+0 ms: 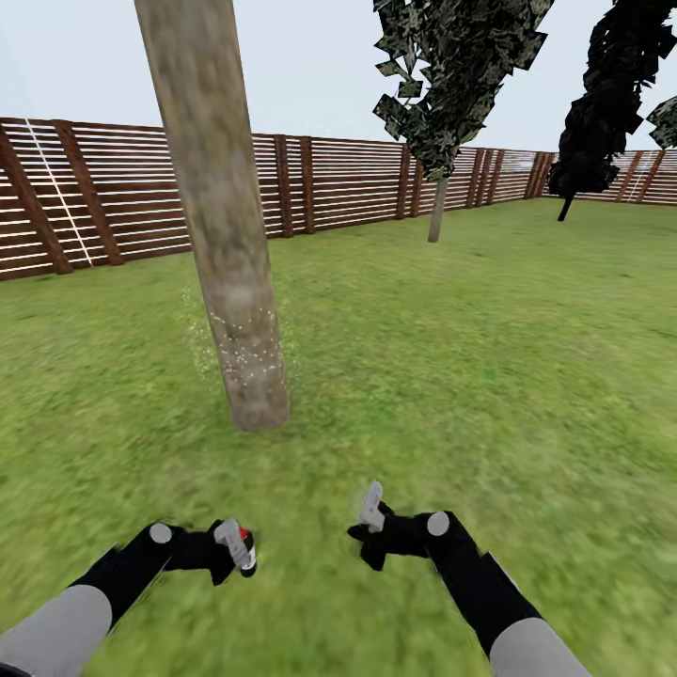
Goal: In the garden, pick up the pesticide atomizer on the floor and spray pesticide onto both trees until each tree trunk is fully covered.
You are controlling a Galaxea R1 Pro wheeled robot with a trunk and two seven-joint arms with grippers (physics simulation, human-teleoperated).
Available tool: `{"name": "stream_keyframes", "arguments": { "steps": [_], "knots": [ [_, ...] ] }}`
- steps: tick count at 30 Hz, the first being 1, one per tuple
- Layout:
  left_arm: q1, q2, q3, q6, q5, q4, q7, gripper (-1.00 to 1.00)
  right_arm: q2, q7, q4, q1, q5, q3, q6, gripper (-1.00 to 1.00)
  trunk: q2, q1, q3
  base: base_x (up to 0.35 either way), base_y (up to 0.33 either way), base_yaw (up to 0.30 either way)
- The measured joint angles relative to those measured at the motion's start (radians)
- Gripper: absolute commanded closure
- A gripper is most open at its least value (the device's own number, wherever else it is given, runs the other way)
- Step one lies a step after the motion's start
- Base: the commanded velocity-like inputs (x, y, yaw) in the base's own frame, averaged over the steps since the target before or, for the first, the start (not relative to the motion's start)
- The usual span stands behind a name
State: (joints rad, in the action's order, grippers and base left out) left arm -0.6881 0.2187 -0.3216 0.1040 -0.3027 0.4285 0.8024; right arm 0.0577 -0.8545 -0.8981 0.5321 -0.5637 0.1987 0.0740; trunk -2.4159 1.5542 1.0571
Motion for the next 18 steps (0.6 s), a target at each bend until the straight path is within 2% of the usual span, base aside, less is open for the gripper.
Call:
{"name": "stream_keyframes", "arguments": {
  "steps": [1, 2, 3, 4, 5, 6, 7, 8, 9, 10, 11, 13, 14, 15, 16, 18],
  "knots": [
    [0.0, 0.009, 0.023, 0.004, 0.007, -0.019, -0.012, 1.0, -0.003, 0.007, 0.057, 0.0, 0.0, -0.07, -0.002, 1.0, 0.0, 0.0, 0.0, 0.0, 0.0, 0.0],
    [0.003, 0.022, 0.044, 0.014, 0.011, -0.033, -0.019, 1.0, -0.017, 0.05, 0.121, 0.0, -0.002, -0.159, -0.009, 1.0, 0.0, 0.0, 0.0, 0.0, 0.0, 0.0],
    [0.015, 0.028, 0.052, 0.022, 0.01, -0.045, -0.023, 1.0, -0.046, 0.134, 0.192, -0.001, -0.002, -0.222, -0.029, 1.0, 0.0, 0.0, 0.0, 0.0, 0.0, 0.0],
    [0.036, 0.032, 0.064, 0.024, 0.011, -0.05, -0.033, 1.0, -0.084, 0.242, 0.284, -0.001, 0.0, -0.263, -0.075, 1.0, 0.0, 0.0, 0.0, 0.0, 0.0, 0.0],
    [0.063, 0.033, 0.099, 0.025, 0.011, -0.053, -0.068, 1.0, -0.117, 0.358, 0.385, -0.002, 0.003, -0.301, -0.139, -1.0, 0.0, 0.0, 0.0, 0.0, 0.0, 0.0],
    [0.096, 0.032, 0.187, 0.026, 0.014, -0.054, -0.145, 1.0, -0.134, 0.527, 0.495, -0.003, 0.005, -0.37, -0.21, -1.0, 0.0, 0.0, 0.0, 0.0, 0.0, 0.0],
    [0.115, 0.029, 0.241, 0.029, 0.017, -0.055, -0.183, 1.0, -0.139, 0.614, 0.555, -0.003, 0.007, -0.413, -0.252, -1.0, 0.0, 0.0, 0.0, 0.0, 0.0, 0.0],
    [0.133, 0.027, 0.307, 0.029, 0.018, -0.057, -0.21, 1.0, -0.142, 0.68, 0.603, -0.004, 0.008, -0.462, -0.308, -1.0, 0.0, 0.0, 0.0, 0.0, 0.0, 0.0],
    [0.142, 0.025, 0.374, 0.027, 0.024, -0.067, -0.225, 1.0, -0.144, 0.712, 0.627, -0.005, 0.008, -0.523, -0.345, -1.0, 0.0, 0.0, 0.0, 0.0, 0.0, 0.0],
    [0.145, 0.024, 0.423, 0.027, 0.034, -0.089, -0.251, 1.0, -0.151, 0.722, 0.634, -0.006, 0.009, -0.596, -0.356, -1.0, 0.0, 0.0, 0.0, 0.0, 0.0, 0.0],
    [0.146, 0.025, 0.452, 0.028, 0.041, -0.11, -0.294, 1.0, -0.163, 0.726, 0.636, -0.008, 0.009, -0.667, -0.36, -1.0, 0.0, 0.0, 0.0, 0.0, 0.0, 0.0],
    [0.147, 0.022, 0.479, 0.032, 0.056, -0.16, -0.44, 1.0, -0.188, 0.728, 0.637, -0.021, 0.009, -0.852, -0.363, -1.0, 0.0, 0.0, 0.0, 0.0, 0.0, 0.0],
    [0.15, 0.006, 0.488, 0.094, 0.1, -0.218, -0.585, 1.0, -0.199, 0.724, 0.636, -0.059, 0.008, -0.994, -0.368, -1.0, 0.0, 0.0, 0.0, 0.0, 0.0, 0.0],
    [0.161, 0.002, 0.488, 0.12, 0.122, -0.263, -0.635, 1.0, -0.2, 0.723, 0.636, -0.072, 0.007, -1.016, -0.381, -1.0, 0.0, 0.0, 0.0, 0.0, 0.0, 0.0],
    [0.199, -0.001, 0.487, 0.151, 0.142, -0.278, -0.65, 1.0, -0.2, 0.724, 0.636, -0.077, 0.007, -1.021, -0.389, -1.0, 0.0, 0.0, 0.0, 0.0, 0.0, 0.0],
    [0.225, -0.008, 0.488, 0.221, 0.15, -0.283, -0.656, 1.0, -0.2, 0.726, 0.636, -0.086, 0.007, -1.022, -0.411, -1.0, 0.0, 0.0, 0.0, 0.0, 0.0, 0.0]
  ]
}}
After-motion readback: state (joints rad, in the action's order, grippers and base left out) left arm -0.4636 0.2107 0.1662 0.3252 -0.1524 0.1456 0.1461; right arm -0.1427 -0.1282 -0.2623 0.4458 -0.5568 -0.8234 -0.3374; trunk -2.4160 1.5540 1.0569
